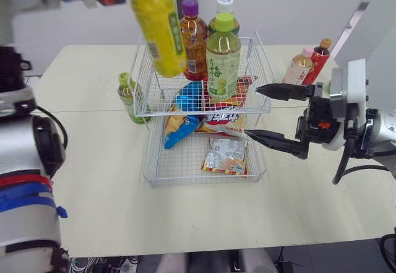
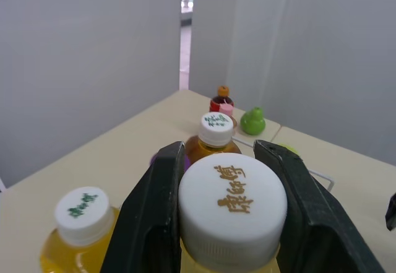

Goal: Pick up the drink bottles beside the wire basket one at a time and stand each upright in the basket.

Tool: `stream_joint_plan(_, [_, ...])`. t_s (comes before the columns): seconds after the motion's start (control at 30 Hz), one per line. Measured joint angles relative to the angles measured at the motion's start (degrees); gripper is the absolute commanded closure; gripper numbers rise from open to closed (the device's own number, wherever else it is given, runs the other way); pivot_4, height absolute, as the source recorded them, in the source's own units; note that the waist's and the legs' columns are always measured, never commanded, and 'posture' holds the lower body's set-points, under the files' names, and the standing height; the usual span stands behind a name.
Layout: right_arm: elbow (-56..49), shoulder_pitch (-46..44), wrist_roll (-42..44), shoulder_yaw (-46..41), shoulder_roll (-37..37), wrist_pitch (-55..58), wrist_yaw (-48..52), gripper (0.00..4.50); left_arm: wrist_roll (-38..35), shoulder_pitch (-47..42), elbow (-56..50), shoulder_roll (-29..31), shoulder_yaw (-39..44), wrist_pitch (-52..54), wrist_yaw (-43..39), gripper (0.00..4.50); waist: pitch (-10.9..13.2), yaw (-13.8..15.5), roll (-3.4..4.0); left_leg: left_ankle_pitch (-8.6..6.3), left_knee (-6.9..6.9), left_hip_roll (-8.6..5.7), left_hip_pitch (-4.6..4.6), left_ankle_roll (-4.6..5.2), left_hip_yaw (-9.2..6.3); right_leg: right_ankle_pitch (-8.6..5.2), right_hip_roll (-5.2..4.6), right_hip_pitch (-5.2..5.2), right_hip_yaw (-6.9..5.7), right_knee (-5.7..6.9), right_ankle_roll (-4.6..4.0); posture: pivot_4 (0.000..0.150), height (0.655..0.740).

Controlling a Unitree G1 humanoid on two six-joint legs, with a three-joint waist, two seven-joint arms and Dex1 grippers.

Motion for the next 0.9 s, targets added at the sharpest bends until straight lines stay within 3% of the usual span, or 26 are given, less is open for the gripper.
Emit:
stream_joint_plan(0.23, [-0.5,0.0,4.2,-3.8,-1.0,0.5,-2.7,0.0,4.1,5.4,-0.2,-5.1,-1.4,-5.2,-1.7,3.12,0.0,0.0,0.01,0.0,0.02,0.0,0.0,0.0,-0.1,0.0,-0.02,0.0,0.05,0.0,0.0,0.15,0.74])
stream_joint_plan(0.6, [4.6,-1.1,2.9,-3.7,-2.6,-0.2,0.1,0.0,7.5,6.7,-0.2,-9.0,-2.6,-7.5,-2.8,3.12,0.0,0.1,0.01,0.0,0.06,-0.03,-0.01,0.01,-0.07,0.01,-0.03,0.01,0.04,0.01,0.01,0.15,0.74])
stream_joint_plan(0.9, [4.5,-5.0,2.8,-1.0,-2.2,0.4,-1.4,0.0,8.6,6.7,-0.1,-8.3,-2.2,-10.8,-6.3,0.4,0.0,0.1,0.02,0.0,0.08,-0.03,-0.01,0.01,-0.1,0.01,-0.03,0.02,0.03,0.01,0.01,0.15,0.74])
